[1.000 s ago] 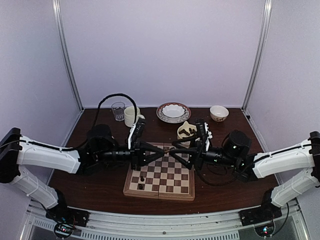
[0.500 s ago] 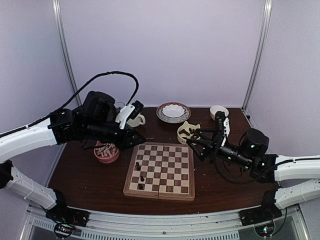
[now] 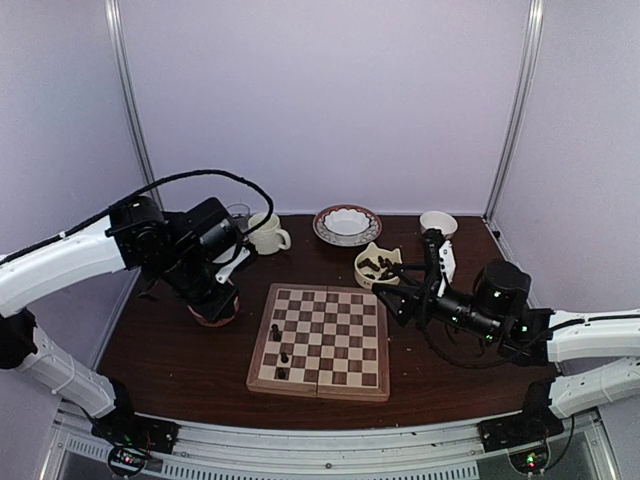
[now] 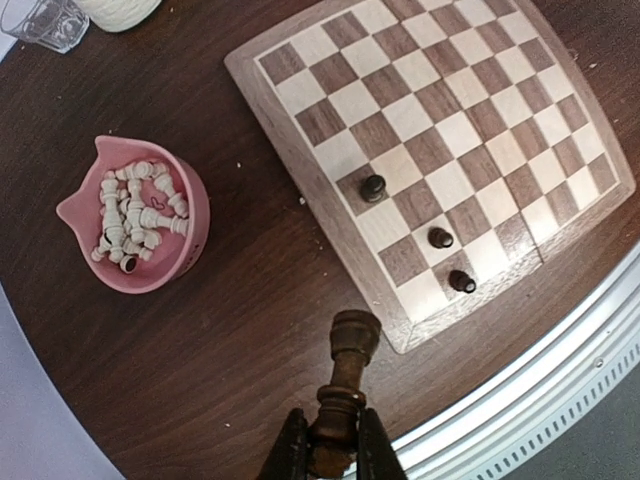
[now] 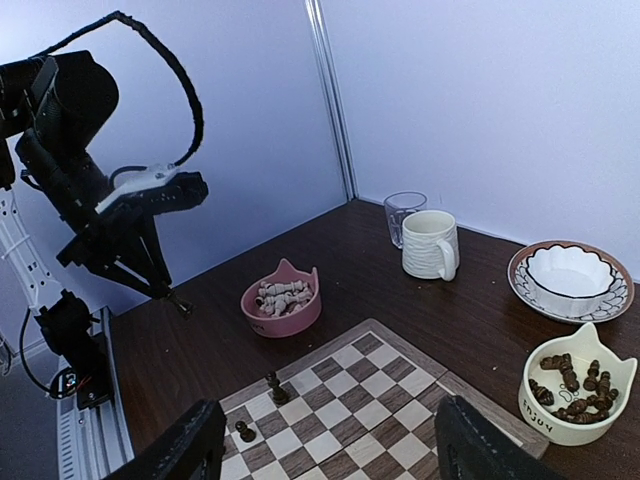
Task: Set up the chess pieces on the board
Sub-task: Place the queen at e8.
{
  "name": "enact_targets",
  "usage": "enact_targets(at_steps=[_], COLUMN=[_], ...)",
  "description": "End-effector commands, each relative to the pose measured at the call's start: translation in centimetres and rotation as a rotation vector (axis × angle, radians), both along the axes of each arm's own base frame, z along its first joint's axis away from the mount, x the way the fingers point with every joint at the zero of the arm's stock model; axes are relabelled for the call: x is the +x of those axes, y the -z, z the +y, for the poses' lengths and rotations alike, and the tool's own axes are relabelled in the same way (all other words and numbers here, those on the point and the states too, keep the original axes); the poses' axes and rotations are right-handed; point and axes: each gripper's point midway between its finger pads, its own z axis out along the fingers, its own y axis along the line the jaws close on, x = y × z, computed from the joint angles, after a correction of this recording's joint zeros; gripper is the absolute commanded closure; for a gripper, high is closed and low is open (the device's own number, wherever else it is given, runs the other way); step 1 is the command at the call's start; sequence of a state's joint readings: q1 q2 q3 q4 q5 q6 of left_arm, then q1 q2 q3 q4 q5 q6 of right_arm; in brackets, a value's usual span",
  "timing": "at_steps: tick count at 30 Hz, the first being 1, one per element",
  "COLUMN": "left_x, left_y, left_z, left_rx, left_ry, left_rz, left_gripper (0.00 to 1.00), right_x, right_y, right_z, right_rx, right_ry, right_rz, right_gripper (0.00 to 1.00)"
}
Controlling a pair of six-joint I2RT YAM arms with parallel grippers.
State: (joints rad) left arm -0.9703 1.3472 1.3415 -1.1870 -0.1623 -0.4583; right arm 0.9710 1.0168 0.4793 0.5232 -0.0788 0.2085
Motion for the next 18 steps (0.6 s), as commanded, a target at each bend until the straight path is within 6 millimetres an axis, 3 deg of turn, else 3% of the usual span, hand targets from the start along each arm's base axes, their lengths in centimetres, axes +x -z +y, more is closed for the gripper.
enact_targets(at_steps=[1, 10, 15, 18], left_x=[0.6, 4.5, 6.7, 7.2], left_y=[1.9, 4.3, 6.0, 7.1], left_z=[0.4, -1.3, -0.3, -0.9], left_rx=[0.152, 0.267, 0.320, 0.339], left_ry=[0.010, 0.056, 0.021, 0.047], left_rz=[0.041, 0.101, 0.197, 0.245], left_gripper=[1.00, 1.00, 1.00, 1.00], right_x=[-0.1, -0.2, -0.3, -0.3], right_y=[0.2, 0.6, 0.6, 0.7], right_z=[-0.3, 0.2, 0.3, 0.3], right_rx=[-0.005, -0.012, -0.011, -0.012], right_ry=[0.008, -0.015, -0.021, -0.022], right_rz=[-0.005, 0.001, 0.002, 0.003], right_gripper=[0.25, 0.26, 0.26, 0.26])
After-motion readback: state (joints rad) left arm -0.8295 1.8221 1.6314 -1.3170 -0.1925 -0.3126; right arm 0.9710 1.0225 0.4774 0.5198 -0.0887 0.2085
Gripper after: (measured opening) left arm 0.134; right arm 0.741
